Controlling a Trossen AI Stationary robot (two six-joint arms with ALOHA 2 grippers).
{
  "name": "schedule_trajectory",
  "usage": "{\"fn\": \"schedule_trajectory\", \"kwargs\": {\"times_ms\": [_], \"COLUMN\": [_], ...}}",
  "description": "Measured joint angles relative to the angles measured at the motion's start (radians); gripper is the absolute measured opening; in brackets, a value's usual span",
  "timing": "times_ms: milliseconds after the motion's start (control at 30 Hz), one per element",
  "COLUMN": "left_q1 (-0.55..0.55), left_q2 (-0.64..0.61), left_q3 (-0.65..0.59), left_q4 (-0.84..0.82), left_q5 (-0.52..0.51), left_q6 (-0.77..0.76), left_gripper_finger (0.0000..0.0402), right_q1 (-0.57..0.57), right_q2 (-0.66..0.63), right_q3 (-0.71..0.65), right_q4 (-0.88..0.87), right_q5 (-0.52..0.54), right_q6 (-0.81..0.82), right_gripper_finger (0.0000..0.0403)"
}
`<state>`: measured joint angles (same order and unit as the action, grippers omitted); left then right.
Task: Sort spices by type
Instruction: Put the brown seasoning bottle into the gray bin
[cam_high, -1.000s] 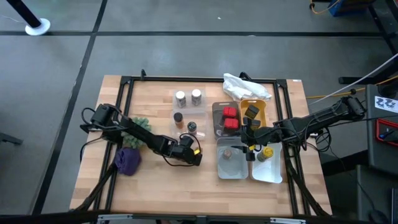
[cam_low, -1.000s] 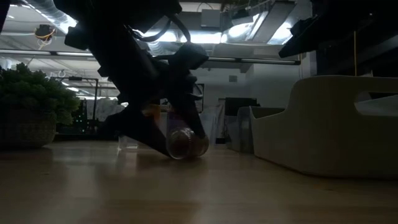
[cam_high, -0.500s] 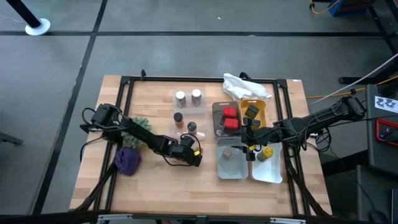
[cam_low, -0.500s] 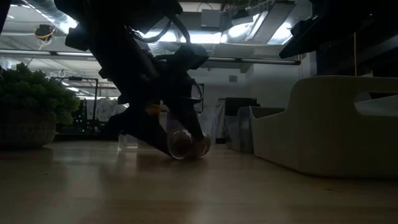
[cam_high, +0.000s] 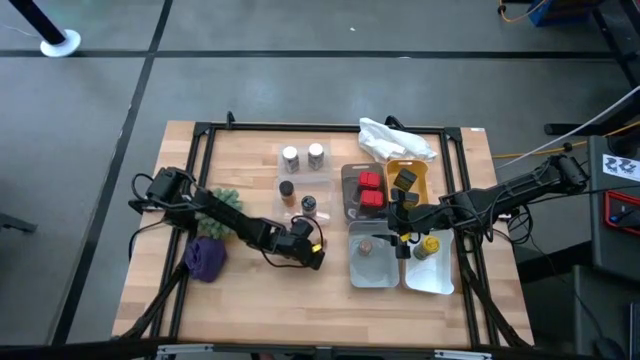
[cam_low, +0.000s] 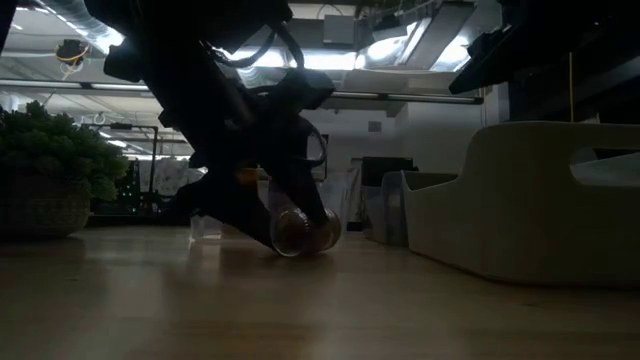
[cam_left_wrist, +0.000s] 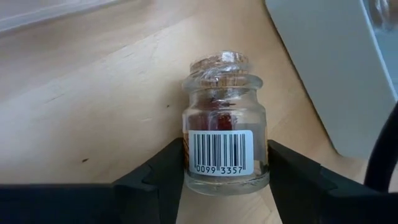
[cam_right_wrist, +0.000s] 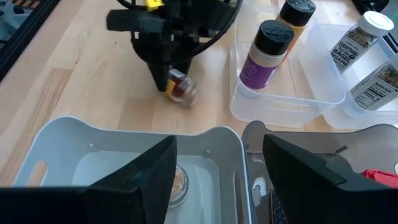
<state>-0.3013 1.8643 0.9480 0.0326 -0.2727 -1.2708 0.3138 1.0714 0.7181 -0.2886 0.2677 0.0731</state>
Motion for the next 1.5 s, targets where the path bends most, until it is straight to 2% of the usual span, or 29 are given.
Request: {"fn": "schedule_trajectory", "kwargs": {"times_ms": [167,400,567,800,967,1200,1500], "left_q1": [-0.019,-0.038,-0.035,-0.021,-0.019,-0.020,-0.031], "left_q2": [-0.011,-0.023,-0.025,-0.026,-0.027,-0.027,-0.027], "left_q3": [-0.002,-0.001,0.000,0.001,0.002,0.002,0.002], "left_q4": [0.084,0.226,0.347,0.476,0.483,0.492,0.503], "left_q5": [0.010,0.011,0.010,0.007,0.007,0.007,0.007], "left_q6": [0.084,0.178,0.262,0.393,0.432,0.494,0.547], "left_gripper_finger": [0.0177,0.0181,0.0180,0.0180,0.0181,0.0180,0.0180], "right_q1": [0.000,0.000,0.000,0.000,0.000,0.000,0.000], "right_q2": [0.000,0.000,0.005,0.079,0.147,0.216,0.263], "right_q3": [0.000,0.000,0.000,0.001,0.001,0.001,0.001], "right_q4": [-0.001,0.001,0.008,0.160,0.267,0.329,0.417], "right_q5": [-0.004,-0.084,-0.103,-0.132,-0.175,-0.209,-0.209], "right_q6": [0.000,0.000,0.000,0.001,0.000,-0.026,-0.072], "right_gripper_finger": [0.0239,0.0239,0.0239,0.0239,0.0239,0.0239,0.0239]}}
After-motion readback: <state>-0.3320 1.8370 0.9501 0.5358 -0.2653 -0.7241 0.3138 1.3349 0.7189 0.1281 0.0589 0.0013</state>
